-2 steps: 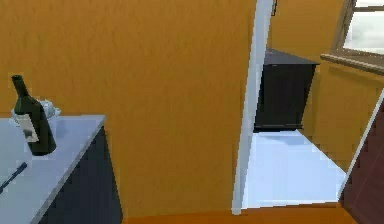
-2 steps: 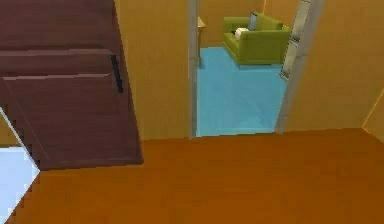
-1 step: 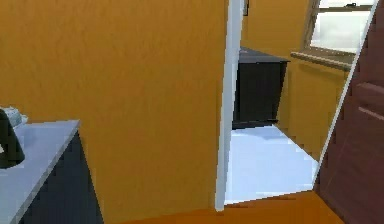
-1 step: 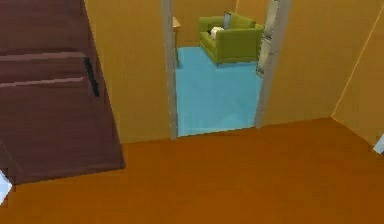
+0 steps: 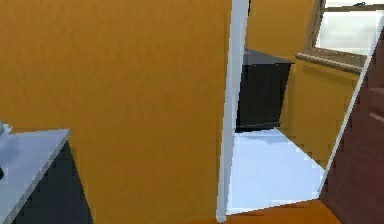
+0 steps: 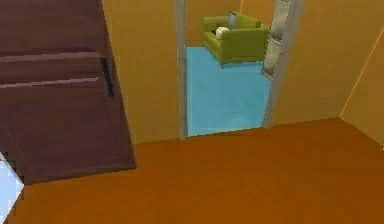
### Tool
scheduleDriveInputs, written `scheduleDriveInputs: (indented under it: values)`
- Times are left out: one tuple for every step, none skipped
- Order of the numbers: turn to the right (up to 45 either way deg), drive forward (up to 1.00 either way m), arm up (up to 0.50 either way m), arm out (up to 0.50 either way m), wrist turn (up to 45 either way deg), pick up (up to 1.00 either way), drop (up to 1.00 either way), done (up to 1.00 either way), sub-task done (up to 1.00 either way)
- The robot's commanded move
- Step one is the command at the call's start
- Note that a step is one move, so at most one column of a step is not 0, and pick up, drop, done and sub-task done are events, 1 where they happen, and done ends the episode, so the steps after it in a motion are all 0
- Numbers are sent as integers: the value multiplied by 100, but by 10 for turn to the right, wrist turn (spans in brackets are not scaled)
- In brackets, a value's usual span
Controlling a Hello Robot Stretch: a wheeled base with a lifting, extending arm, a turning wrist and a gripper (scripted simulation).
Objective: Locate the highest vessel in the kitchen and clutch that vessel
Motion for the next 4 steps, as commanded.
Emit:
scheduleDriveInputs:
  values:
    - [-450,0,0,0,0,0,0,0,0]
    - [-450,0,0,0,0,0,0,0,0]
    - [-450,0,0,0,0,0,0,0,0]
    - [450,0,0,0,0,0,0,0,0]
